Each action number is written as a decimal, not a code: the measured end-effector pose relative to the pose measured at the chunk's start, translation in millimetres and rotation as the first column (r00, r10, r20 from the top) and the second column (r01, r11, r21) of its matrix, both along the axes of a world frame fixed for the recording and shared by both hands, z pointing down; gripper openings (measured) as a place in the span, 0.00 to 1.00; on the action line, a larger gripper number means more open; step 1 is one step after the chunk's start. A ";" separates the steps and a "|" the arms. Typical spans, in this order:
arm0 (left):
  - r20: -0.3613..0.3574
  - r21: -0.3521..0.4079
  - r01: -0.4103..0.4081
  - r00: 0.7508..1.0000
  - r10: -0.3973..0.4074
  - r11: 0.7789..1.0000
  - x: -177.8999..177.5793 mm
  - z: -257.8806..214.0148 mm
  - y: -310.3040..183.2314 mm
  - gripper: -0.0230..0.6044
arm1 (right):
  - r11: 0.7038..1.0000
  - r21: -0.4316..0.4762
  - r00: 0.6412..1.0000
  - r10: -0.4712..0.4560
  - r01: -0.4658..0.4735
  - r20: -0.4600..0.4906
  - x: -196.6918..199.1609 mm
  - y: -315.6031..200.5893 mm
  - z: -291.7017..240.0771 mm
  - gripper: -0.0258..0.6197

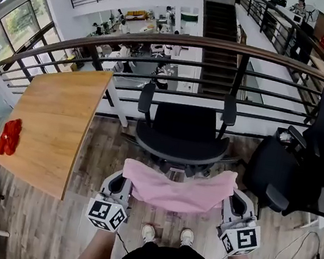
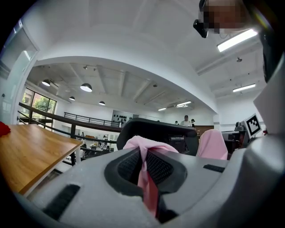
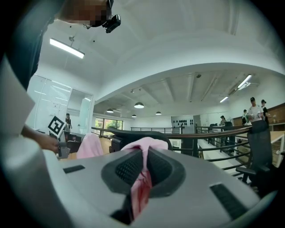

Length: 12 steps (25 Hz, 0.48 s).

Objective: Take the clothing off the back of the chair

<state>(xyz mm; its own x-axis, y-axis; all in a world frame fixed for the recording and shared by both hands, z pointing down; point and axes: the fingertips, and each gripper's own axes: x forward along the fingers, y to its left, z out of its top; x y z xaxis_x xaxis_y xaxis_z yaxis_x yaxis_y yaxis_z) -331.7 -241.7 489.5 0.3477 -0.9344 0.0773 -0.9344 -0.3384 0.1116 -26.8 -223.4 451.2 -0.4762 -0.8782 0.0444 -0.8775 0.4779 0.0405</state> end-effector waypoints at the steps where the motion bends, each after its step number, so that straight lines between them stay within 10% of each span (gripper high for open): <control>1: 0.007 -0.010 0.006 1.000 -0.006 1.000 -0.5 5.2 -0.5 0.08 | 1.000 -0.006 1.000 0.004 -0.004 -0.002 1.4 -1.2 4.5 0.08; 12: 0.068 -0.052 0.023 0.998 -0.019 0.998 -1.7 34.4 0.9 0.08 | 0.998 -0.055 0.999 0.024 -0.025 -0.029 -0.9 -10.0 35.9 0.07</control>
